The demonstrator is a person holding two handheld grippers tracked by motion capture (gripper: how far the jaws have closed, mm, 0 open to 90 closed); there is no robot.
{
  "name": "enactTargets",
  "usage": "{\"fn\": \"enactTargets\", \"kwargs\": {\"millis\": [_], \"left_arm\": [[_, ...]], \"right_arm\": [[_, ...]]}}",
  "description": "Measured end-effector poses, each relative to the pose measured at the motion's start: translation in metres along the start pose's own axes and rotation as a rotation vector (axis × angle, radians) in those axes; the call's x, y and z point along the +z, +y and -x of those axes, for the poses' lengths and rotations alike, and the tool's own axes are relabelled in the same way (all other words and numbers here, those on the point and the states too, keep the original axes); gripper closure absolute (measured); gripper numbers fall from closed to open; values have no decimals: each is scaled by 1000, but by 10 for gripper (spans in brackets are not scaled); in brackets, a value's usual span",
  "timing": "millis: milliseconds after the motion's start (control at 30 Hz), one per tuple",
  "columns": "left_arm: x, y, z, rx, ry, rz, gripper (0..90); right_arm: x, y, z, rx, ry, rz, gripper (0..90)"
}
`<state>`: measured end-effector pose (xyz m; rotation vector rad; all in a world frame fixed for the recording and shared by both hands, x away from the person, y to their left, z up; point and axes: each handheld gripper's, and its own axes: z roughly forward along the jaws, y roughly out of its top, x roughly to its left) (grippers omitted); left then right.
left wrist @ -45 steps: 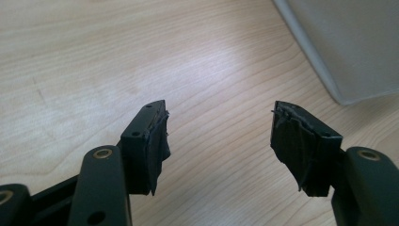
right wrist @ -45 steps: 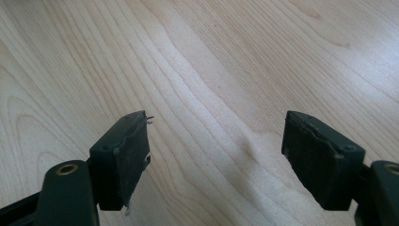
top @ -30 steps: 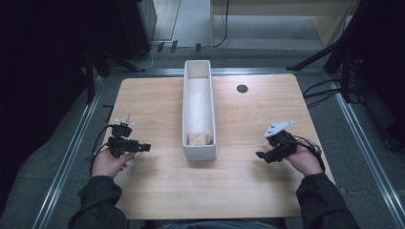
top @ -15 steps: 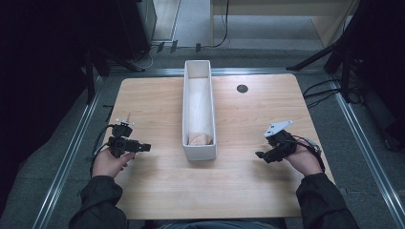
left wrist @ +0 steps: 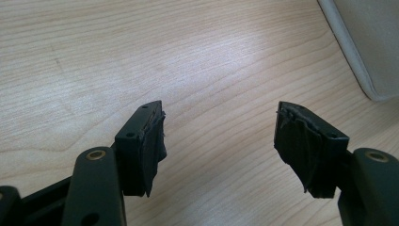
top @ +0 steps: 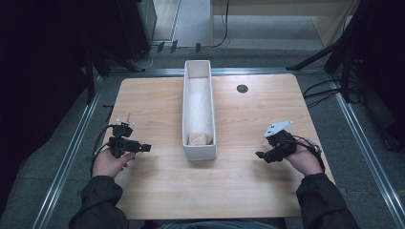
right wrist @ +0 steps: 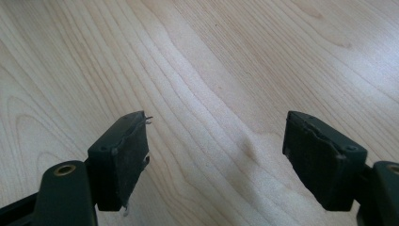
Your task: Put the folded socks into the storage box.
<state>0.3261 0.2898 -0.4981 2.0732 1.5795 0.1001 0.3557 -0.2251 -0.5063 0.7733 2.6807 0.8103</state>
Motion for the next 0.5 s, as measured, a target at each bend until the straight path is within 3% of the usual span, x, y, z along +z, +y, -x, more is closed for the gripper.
{"fn": "enactTargets", "kwargs": {"millis": [500], "left_arm": [[1, 0, 1, 1, -1, 2, 329]], "right_arm": [[0, 0, 0, 0, -1, -2, 230]]}}
